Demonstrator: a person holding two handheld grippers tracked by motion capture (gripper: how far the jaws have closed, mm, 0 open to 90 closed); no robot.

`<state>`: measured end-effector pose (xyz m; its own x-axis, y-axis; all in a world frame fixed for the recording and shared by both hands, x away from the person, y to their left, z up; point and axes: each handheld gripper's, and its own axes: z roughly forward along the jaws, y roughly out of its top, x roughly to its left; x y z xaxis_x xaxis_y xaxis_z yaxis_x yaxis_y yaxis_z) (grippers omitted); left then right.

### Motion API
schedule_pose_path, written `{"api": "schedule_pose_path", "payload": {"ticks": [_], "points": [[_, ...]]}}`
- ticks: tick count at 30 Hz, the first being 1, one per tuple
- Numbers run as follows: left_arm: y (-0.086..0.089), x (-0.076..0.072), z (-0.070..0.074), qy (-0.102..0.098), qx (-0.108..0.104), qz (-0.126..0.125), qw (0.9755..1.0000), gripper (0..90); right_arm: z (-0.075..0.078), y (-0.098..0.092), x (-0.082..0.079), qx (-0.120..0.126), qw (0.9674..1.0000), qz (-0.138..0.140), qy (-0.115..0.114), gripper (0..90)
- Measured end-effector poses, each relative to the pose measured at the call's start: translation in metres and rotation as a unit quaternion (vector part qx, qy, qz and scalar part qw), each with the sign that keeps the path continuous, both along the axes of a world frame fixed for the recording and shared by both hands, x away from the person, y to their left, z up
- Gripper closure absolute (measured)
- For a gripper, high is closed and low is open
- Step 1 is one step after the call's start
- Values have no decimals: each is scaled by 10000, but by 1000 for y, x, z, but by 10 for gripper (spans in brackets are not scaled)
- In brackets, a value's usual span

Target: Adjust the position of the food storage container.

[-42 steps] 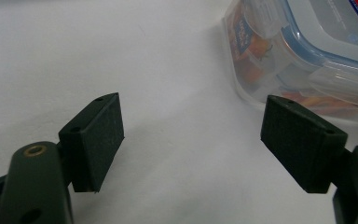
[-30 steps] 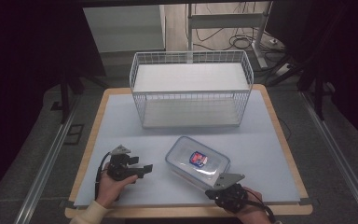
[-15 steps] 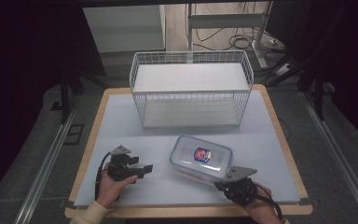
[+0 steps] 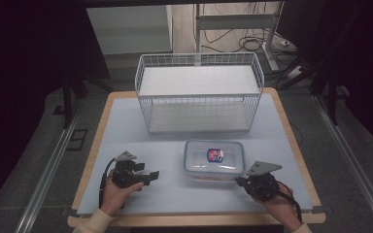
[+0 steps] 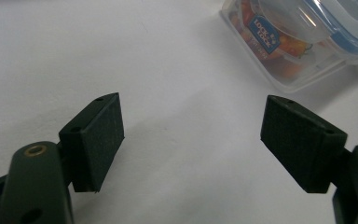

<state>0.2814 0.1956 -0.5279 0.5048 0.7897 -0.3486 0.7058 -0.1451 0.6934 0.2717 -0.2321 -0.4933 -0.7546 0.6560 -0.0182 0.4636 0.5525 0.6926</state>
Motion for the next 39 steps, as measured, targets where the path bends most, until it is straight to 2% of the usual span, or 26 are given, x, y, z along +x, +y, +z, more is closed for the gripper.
{"api": "schedule_pose_path", "payload": {"ticks": [4,11,20,26,30,34,39], "points": [[0,0,0,5,0,-2,10000,210,-1,-3,6,57,10000,-53,21,899],[1,0,0,1,-2,1,10000,210,0,-8,5,128,9999,-88,6,900],[0,1,0,5,13,-1,10000,210,-2,-7,12,180,9998,-102,38,900],[1,0,1,-18,-18,-7,10000,210,3,-15,3,246,9996,-118,68,900],[0,0,2,-32,-40,16,10000,209,8,-33,6,291,9984,-489,33,899],[-2,0,4,-65,-30,15,10000,209,10,-53,19,440,9955,-844,38,899],[-3,1,6,-72,-28,46,10000,209,12,-65,27,552,9937,-973,77,898]]}}
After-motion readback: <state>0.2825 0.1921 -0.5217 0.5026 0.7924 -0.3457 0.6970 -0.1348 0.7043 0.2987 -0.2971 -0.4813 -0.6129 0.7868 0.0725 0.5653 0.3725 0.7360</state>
